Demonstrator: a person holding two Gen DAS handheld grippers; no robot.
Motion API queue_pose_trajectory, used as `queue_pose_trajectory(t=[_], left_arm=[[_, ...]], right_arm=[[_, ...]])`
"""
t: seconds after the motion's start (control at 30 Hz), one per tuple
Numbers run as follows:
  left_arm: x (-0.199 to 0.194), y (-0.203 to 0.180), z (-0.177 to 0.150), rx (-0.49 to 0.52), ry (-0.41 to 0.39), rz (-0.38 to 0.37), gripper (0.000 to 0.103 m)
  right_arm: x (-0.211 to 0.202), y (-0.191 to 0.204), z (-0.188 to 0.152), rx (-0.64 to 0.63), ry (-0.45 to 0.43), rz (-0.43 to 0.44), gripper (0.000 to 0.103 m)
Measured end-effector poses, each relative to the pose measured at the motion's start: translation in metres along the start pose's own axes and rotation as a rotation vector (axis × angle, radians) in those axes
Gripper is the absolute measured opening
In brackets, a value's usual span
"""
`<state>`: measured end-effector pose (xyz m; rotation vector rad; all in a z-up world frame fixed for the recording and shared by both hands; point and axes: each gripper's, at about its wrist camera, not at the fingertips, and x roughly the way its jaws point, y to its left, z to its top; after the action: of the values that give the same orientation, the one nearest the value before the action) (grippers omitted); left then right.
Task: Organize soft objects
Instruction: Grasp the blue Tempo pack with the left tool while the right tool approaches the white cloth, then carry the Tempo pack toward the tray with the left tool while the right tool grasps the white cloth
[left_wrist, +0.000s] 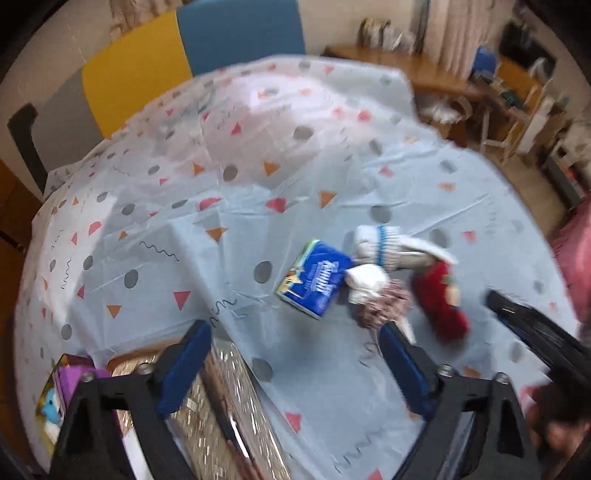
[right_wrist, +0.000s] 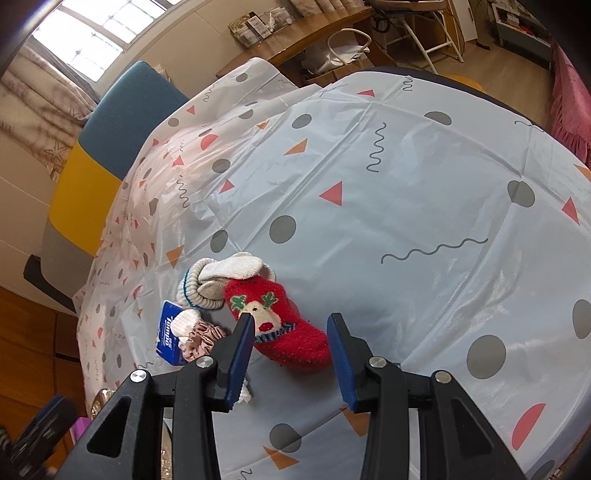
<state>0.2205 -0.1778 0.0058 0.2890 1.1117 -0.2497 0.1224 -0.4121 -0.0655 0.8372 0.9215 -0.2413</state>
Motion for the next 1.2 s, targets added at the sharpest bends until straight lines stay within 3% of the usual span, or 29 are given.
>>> queue_pose_trajectory(t=[0.1,0.2,0.6,0.67,0.7,0.77,1.0,1.2], left_arm=[[0.039,-0.002,0.010,0.002,0.084,0.052,0.075],[0.065,-0.011,0.012,0.064,0.127,0.081,0.073],[0.111,-0.028,0.028,0.163,0.103,0.060,0.073],[0.117,-0.032,0.028,0.171,0.114,0.043,0.068],[0.120,-0.034,0.026,0.179,0.124,0.044,0.060],[0.121,-0.038,0.020,0.187,0.112,0.074,0.058],[0.101,-0.040,-0.001,0.153,0.132,0.072,0.056],[0.058,-0.045,-0.038,0.139,0.067,0.058,0.056]], right_arm=[[0.001,-0.001,0.001,0.011,0.008,0.016,0.041],[0.002,-0.001,0.001,0.019,0.020,0.032,0.041],[0.002,-0.002,0.000,0.037,0.036,0.072,0.041],[0.002,-0.001,0.000,0.032,0.033,0.070,0.041],[0.001,-0.001,0.000,0.030,0.031,0.070,0.041],[0.000,0.000,0.000,0.022,0.024,0.073,0.041],[-0.005,0.007,0.001,-0.030,-0.018,0.065,0.041],[-0.007,0.005,0.002,-0.030,-0.021,0.071,0.041]])
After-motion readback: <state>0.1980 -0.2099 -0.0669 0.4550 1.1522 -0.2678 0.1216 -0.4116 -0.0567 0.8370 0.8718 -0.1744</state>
